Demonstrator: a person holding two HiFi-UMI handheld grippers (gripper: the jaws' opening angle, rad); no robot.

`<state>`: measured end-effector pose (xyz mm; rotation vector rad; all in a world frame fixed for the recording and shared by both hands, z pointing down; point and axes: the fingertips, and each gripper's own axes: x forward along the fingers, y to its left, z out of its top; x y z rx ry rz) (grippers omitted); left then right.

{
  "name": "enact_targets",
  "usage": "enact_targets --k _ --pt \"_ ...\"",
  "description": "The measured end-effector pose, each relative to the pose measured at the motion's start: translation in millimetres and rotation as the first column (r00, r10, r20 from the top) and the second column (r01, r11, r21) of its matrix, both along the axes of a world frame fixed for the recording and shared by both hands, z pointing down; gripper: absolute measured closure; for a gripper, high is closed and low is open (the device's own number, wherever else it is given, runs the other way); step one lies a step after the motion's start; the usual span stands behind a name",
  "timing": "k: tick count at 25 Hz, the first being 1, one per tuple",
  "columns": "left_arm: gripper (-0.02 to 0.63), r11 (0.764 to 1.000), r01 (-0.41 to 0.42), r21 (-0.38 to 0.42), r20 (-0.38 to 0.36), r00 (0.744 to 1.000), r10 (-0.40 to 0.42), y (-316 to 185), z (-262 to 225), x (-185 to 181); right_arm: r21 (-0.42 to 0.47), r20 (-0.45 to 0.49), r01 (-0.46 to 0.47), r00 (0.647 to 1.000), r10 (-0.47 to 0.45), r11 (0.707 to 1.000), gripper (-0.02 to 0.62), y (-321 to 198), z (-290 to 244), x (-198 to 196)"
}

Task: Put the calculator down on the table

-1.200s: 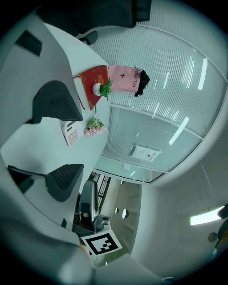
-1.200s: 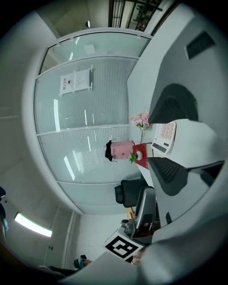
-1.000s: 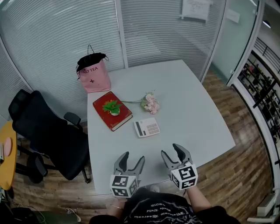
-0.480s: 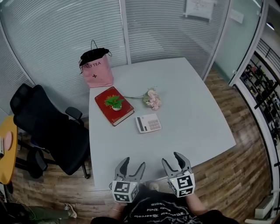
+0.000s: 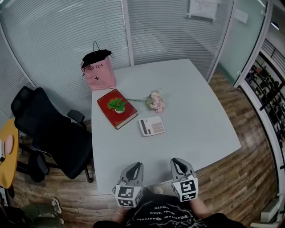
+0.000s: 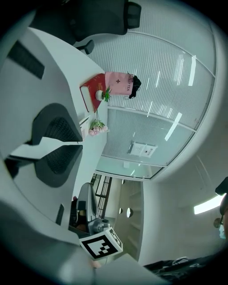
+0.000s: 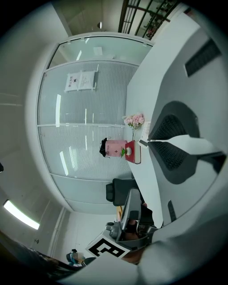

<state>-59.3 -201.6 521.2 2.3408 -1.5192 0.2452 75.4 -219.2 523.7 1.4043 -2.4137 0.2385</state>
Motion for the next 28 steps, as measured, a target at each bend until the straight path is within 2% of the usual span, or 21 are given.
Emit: enact_targets --k 1,4,28 --pt "0.571 1.0 0.003 0.003 -0.002 1.0 -0.003 -0.2 -1.0 -0.6 -0.002 0.002 0.005 1.0 -0.005 1.0 0.584 -0.2 -0.2 -1.0" --pt "0.584 1.0 -0.004 -0.003 -0.017 1.0 0.004 -0.2 -1.7 -0.2 -0.006 0.001 0.026 1.0 -0.026 1.0 0.586 -0.4 -0.6 -5.5" --pt "0.586 1.0 -0.006 0.009 -0.024 1.0 0.006 -6.2 -5.3 3.0 -0.007 -0.006 0.019 1.0 -0.019 1.0 0.589 -3.9 3.1 -5.6"
